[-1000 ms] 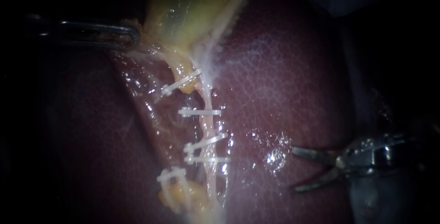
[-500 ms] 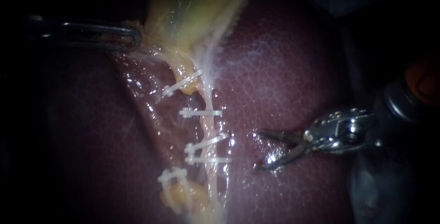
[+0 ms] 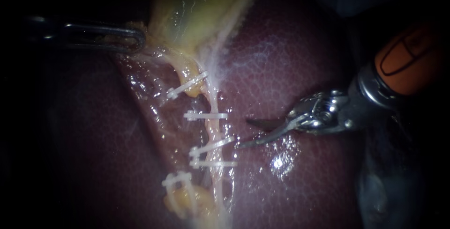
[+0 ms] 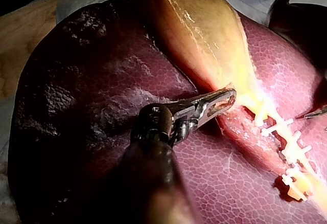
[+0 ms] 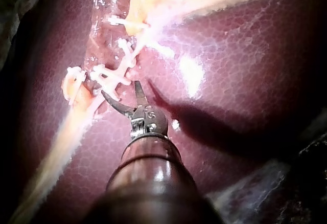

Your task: Go to the cutting position right tube

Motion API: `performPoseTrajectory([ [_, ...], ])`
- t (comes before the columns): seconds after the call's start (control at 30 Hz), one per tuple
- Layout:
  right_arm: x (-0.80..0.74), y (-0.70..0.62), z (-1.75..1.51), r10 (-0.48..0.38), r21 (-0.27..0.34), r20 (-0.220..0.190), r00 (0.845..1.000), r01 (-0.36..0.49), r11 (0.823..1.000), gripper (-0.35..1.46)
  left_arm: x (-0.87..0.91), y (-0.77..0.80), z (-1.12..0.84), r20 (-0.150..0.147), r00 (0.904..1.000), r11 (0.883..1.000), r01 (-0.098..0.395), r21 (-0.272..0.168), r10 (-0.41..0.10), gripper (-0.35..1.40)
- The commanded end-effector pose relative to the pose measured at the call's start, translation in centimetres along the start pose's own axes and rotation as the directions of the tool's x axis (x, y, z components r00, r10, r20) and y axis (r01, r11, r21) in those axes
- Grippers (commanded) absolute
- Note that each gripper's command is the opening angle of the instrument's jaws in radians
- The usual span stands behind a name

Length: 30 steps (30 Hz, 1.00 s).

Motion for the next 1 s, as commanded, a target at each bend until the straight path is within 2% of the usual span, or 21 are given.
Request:
performPoseTrajectory([
  [0.03, 0.00, 0.02, 0.02, 0.002, 0.004, 0.002, 1.000, -0.002, 1.000, 1.35, 0.00, 0.00, 0.00, 0.000, 1.0000, 1.000, 0.000, 0.002, 0.000, -0.35],
  [0.27, 0.06, 0.13, 0.17, 0.023, 0.079, -0.002, 1.000, -0.023, 0.997, 1.35, 0.00, 0.00, 0.00, 0.000, 1.0000, 1.000, 0.000, 0.001, 0.000, -0.35],
  [0.43, 0.09, 0.20, 0.33, 0.015, 0.154, -0.016, 1.000, -0.012, 0.988, 1.20, 0.00, 0.00, 0.00, 0.000, 1.0000, 1.000, 0.000, 0.001, 0.000, -0.35],
  [0.53, 0.08, 0.25, 0.43, 0.020, 0.193, -0.017, 1.000, -0.016, 0.981, 1.20, 0.01, 0.00, 0.00, 0.000, 1.0000, 1.000, 0.000, 0.001, 0.000, -0.35],
  [0.83, 0.09, 0.40, 0.66, 0.009, 0.193, -0.009, 1.000, -0.007, 0.981, 1.20, 0.01, -0.01, 0.01, 0.000, 1.0000, 1.000, -0.001, 0.003, 0.001, -0.35],
  [1.0, 0.13, 0.46, 0.70, 0.012, 0.212, -0.032, 0.999, -0.005, 0.977, 1.20, 0.02, -0.01, 0.01, 0.000, 1.0000, 1.000, -0.001, 0.003, 0.001, -0.35],
])
